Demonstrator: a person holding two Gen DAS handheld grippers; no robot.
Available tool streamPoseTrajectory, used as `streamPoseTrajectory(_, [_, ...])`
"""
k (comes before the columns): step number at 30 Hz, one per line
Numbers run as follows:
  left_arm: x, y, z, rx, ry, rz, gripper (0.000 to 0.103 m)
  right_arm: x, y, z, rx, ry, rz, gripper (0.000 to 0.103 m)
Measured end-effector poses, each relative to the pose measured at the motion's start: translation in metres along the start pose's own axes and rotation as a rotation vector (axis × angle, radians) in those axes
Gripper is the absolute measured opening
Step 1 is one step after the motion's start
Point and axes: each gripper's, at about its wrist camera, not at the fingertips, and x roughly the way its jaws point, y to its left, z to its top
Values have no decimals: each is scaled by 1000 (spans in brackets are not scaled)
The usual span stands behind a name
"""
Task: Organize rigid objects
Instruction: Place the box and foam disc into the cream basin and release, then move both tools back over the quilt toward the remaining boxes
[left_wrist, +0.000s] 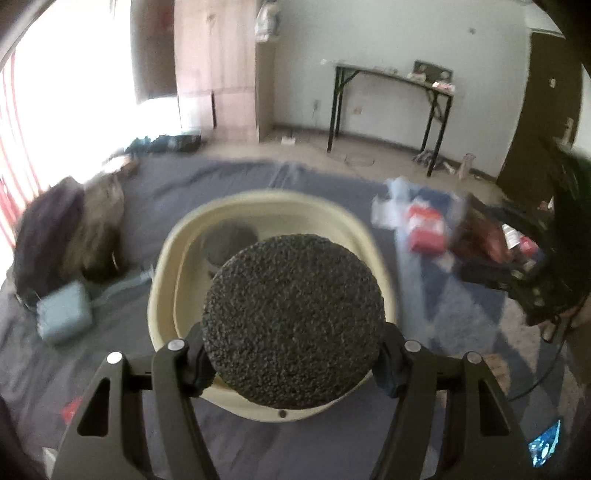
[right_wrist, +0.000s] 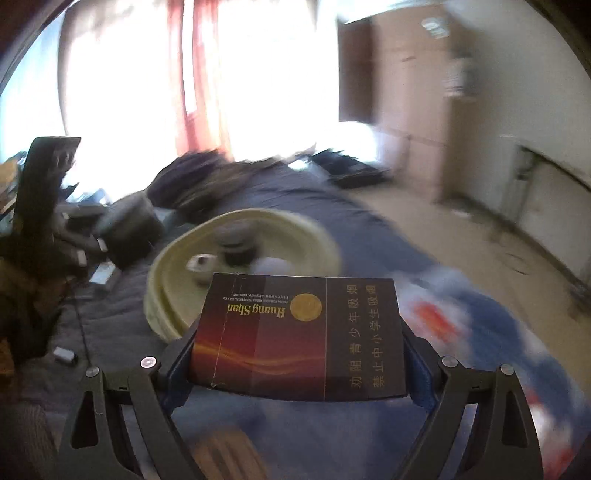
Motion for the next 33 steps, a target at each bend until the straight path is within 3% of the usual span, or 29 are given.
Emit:
streamPoseTrajectory(3, [32,12,-7,-11,37,-16,67,69,9,24,-53,65,34,91])
streamPoseTrajectory(7, [58,24,-20,-15,66,-38,67,132,6,14,-135,157,-20,91])
streamPoseTrajectory(15, [67,18,-26,-20,65,-32,69,141,17,15,-175,147,-58,93])
streamPoseTrajectory(19, [61,24,-28,-50,56,-9,93,151,28,33,-159,123,-48,102])
streamPoseTrajectory(21, [51,27,-28,-88,29,-24,103,140,28,37,-126,71,-46,103])
streamPoseTrajectory(27, [12,5,-11,-90,-22,-81,103,59,-11,41,81,-91,5,103])
streamPoseTrajectory(29, [7,-18,2,-49,-18,-164,103,14,-34,20,127,-139,11,103])
streamPoseTrajectory(33, [15,-68,20,3,-15,-277,103,-69,-79,-42,184,-180,-182,103])
